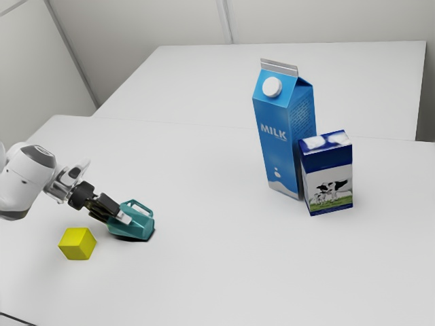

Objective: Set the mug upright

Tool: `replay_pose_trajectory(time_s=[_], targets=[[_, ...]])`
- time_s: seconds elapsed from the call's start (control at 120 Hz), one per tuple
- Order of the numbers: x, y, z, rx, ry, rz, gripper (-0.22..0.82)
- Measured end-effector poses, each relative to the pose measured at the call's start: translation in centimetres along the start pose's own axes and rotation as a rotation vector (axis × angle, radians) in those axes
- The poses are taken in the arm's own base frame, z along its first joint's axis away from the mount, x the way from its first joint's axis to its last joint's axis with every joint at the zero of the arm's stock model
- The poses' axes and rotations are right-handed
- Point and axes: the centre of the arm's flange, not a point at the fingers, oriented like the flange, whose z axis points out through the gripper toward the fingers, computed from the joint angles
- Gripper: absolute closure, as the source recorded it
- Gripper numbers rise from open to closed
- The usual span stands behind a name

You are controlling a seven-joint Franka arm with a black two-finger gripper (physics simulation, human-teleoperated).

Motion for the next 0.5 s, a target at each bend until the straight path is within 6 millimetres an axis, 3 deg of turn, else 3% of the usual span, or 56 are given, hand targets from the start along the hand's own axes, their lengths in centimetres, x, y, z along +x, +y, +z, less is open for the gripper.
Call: replay_pose_trajectory(time_s=[0.283,0.5], targets=[[0.3,0.3,-0.2,0.005,0.011,0.015,0.63],[2.0,3.3,-1.2,0.014,0.034,0.098,0.75]])
